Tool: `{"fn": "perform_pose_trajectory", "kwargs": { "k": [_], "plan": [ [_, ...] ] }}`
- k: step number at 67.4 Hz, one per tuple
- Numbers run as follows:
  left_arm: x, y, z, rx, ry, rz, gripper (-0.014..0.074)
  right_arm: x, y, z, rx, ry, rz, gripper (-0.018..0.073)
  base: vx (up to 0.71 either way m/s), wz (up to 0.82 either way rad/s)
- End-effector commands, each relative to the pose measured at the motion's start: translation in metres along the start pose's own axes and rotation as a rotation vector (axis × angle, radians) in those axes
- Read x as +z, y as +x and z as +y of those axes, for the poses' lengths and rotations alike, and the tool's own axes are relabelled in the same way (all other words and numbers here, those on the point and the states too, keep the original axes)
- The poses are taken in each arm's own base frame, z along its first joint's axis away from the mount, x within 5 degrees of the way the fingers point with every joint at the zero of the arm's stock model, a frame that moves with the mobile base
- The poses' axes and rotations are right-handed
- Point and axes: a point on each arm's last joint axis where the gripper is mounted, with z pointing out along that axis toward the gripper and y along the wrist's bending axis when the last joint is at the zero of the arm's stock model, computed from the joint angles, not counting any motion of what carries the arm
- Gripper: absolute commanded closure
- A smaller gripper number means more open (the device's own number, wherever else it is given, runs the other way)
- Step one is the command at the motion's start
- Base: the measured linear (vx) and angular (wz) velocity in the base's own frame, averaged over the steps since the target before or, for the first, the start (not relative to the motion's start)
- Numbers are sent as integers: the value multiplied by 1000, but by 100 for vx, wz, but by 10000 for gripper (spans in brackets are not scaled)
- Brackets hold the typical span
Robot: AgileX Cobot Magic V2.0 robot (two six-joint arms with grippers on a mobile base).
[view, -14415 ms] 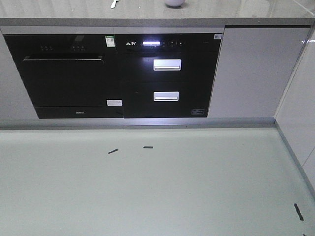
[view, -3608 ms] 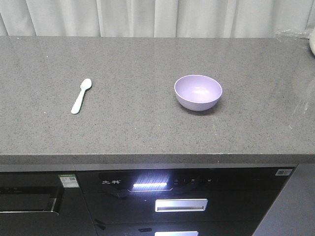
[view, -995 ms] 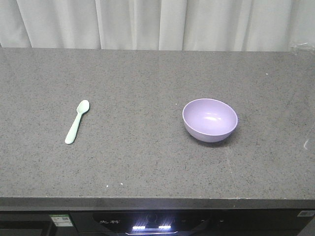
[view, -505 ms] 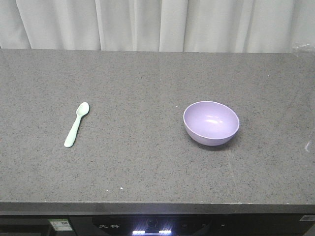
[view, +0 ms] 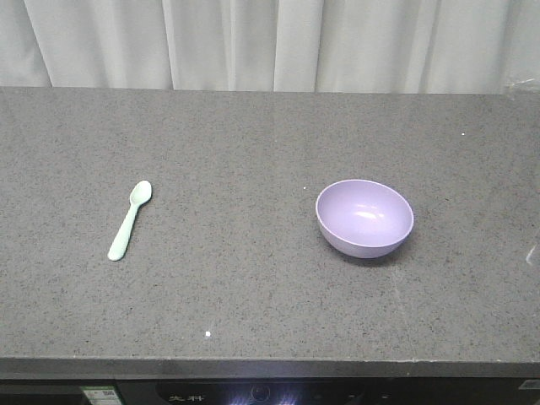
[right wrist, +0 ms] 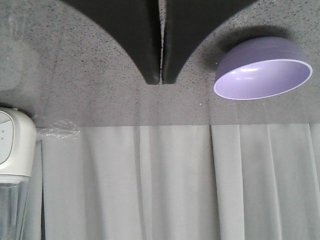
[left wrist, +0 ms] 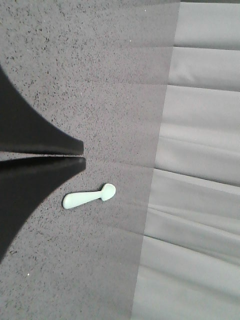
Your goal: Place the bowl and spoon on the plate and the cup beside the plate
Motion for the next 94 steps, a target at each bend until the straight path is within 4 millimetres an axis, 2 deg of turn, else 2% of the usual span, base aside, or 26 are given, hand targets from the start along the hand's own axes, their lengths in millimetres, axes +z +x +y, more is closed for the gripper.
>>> {"fn": "perform_pose_trajectory", "kwargs": {
  "k": [1,94],
  "plan": [
    [0,-1,-1,-8,16,-71,602,-1,-5,0,-10,-5,-78,564,3,0],
    [0,-1,-1,-8,16,-71,602,-1,-5,0,-10,-5,-78,564,1,0]
  ]
}}
